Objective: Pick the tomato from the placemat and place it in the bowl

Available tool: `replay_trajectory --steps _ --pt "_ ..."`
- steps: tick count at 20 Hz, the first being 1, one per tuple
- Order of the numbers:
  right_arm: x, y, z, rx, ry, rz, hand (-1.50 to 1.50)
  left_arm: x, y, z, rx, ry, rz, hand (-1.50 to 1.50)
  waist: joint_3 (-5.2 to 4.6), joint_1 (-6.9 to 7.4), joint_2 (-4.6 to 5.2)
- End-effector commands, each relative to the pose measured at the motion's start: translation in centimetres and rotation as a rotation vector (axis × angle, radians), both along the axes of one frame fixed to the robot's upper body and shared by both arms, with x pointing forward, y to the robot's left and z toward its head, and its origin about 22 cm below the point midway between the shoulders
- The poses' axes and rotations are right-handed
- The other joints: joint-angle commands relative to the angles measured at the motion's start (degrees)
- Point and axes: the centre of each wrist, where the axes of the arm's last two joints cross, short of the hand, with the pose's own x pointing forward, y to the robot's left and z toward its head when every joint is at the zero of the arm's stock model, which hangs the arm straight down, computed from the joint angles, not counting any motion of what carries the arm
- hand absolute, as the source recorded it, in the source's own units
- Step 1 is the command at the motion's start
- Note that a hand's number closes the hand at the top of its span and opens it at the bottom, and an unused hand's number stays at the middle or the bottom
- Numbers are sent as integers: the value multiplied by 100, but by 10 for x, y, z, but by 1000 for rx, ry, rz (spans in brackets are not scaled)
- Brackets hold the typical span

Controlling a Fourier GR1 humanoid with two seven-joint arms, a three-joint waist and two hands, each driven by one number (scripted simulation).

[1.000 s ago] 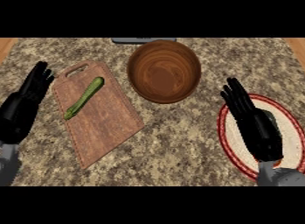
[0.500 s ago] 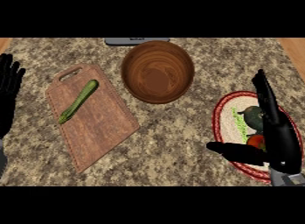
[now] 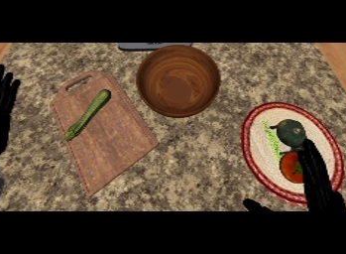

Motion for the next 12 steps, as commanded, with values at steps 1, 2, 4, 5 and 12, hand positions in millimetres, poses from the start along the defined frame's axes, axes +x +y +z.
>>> replay_trajectory --steps 1,2,4,5,12 --pt "-40 -12 19 -114 78 -151 -150 -7 11 4 -2 -1 -1 0 -6 -19 -16" --pt "-42 -18 29 -156 108 -185 -150 -7 8 -1 4 -2 10 0 -9 -10 1" --pt "-60 -22 43 -192 195 -227 -150 -6 6 -6 5 4 26 0 -12 -74 13" --pt "-67 -28 44 -244 280 -237 -150 -6 10 2 8 -9 14 0 -13 -46 11" --pt "-92 -19 90 -425 584 -262 -150 5 -7 3 -4 -17 -17 0 -12 85 65"
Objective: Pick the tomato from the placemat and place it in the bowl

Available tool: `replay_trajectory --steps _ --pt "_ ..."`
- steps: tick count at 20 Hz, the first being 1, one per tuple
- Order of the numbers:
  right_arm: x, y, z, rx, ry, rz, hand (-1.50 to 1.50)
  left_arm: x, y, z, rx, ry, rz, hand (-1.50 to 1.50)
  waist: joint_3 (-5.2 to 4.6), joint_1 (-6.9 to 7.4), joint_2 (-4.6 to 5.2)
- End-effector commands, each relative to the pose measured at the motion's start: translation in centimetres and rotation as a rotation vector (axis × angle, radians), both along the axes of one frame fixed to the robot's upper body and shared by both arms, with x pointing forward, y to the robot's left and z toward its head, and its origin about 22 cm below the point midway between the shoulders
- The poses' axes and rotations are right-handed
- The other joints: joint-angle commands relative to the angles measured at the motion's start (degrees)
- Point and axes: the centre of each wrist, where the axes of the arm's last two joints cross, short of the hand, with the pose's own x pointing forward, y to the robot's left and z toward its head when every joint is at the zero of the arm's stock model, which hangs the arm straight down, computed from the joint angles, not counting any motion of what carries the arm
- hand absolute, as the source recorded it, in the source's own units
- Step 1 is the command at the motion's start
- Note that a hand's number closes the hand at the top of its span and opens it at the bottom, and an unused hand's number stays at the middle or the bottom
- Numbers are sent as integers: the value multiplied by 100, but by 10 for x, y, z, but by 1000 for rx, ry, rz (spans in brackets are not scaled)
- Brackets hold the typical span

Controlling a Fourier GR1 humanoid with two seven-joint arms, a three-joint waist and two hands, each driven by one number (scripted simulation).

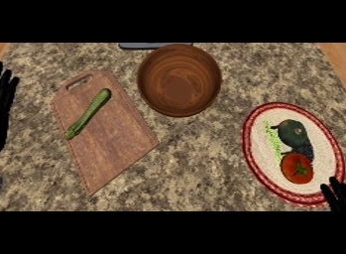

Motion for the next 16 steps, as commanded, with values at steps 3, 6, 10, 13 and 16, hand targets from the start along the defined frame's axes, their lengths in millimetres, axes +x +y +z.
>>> replay_trajectory --steps 3,6,10,13,16 --pt "-18 6 44 -162 202 -45 -150 8 -6 8 -7 -14 -8 0 22 105 14" --pt "-15 10 56 -154 234 -70 -150 6 -15 -7 -15 -1 -17 0 28 158 13" --pt "0 14 46 -166 242 -91 -150 7 -16 -10 -8 -1 -18 0 36 180 9" --pt "21 2 29 -143 255 -80 -150 7 -10 -6 -13 -6 -36 0 40 185 10" --pt "16 7 31 -158 274 -105 -150 9 0 -5 -10 9 -28 0 40 165 6"
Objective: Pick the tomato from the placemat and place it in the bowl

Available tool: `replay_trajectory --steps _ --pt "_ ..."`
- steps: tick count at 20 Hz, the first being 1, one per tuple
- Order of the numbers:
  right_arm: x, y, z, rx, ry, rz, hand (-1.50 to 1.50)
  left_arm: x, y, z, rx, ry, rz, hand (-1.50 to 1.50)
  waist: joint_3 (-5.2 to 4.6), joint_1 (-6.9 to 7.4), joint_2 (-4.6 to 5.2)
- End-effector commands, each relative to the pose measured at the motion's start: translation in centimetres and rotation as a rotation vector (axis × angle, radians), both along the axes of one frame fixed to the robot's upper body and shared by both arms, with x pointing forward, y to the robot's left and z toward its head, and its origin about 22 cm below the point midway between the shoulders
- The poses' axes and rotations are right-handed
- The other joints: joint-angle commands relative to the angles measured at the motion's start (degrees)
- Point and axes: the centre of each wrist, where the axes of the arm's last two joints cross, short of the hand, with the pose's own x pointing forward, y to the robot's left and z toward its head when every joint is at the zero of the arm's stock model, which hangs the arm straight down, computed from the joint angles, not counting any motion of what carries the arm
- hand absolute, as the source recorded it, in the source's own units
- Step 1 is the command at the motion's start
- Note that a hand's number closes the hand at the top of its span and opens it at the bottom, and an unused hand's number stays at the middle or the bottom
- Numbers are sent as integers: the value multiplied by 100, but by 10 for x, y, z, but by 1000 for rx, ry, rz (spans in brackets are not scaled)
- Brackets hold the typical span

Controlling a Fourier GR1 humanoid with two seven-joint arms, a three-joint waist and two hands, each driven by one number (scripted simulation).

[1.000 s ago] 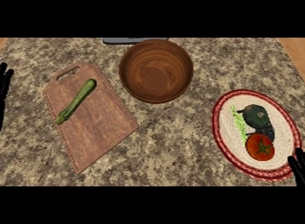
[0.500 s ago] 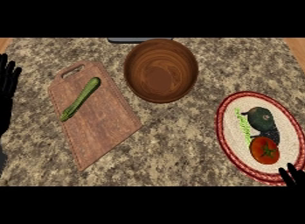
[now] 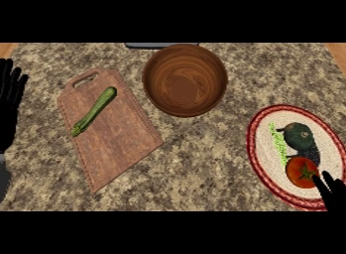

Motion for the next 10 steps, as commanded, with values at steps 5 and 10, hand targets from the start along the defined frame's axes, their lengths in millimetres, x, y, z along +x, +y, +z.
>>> replay_trajectory --steps 5,10 --pt "18 7 8 85 0 -14 -150 -3 8 6 19 -13 9 0 5 19 -1" --pt "24 -23 -19 49 17 -54 -150 10 13 5 11 3 6 0 7 -19 -2"
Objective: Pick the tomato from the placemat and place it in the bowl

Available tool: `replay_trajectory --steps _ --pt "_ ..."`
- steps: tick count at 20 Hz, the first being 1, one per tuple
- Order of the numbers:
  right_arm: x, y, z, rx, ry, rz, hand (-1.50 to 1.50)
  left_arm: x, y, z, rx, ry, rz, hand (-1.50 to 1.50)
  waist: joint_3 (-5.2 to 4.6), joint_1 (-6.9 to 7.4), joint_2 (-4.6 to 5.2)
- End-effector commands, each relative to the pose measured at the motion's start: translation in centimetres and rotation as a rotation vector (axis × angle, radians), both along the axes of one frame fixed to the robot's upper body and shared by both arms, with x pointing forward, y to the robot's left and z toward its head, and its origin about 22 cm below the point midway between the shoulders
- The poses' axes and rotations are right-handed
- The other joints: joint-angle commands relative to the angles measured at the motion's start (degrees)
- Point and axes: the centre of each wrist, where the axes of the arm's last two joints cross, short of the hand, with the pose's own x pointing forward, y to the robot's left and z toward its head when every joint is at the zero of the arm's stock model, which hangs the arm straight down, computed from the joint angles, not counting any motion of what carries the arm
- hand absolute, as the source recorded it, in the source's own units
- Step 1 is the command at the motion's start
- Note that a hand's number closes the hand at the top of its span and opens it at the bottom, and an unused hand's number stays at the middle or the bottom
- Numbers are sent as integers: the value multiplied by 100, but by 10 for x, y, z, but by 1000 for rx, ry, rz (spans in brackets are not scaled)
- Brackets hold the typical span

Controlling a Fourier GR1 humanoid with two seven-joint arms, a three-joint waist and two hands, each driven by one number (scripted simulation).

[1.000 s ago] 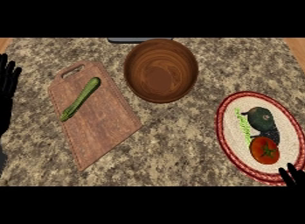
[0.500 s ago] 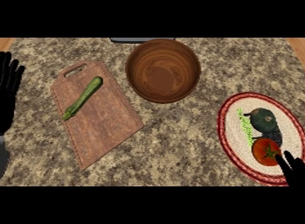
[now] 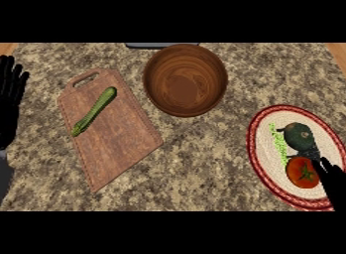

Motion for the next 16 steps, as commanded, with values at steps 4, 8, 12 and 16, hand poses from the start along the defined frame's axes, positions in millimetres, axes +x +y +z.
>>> replay_trajectory --steps 4,8,12,16 --pt "10 -15 -32 25 -2 -5 -150 -2 25 7 -5 16 -2 0 2 2 -2" --pt "28 -34 -25 30 -24 31 -150 -8 -4 1 6 -13 11 0 2 18 -4" --pt "30 -41 -28 54 -45 54 -150 -2 -5 1 -2 3 6 0 1 5 -3" --pt "33 -38 -54 29 -30 62 -150 -7 0 -6 8 0 7 0 1 13 -2"
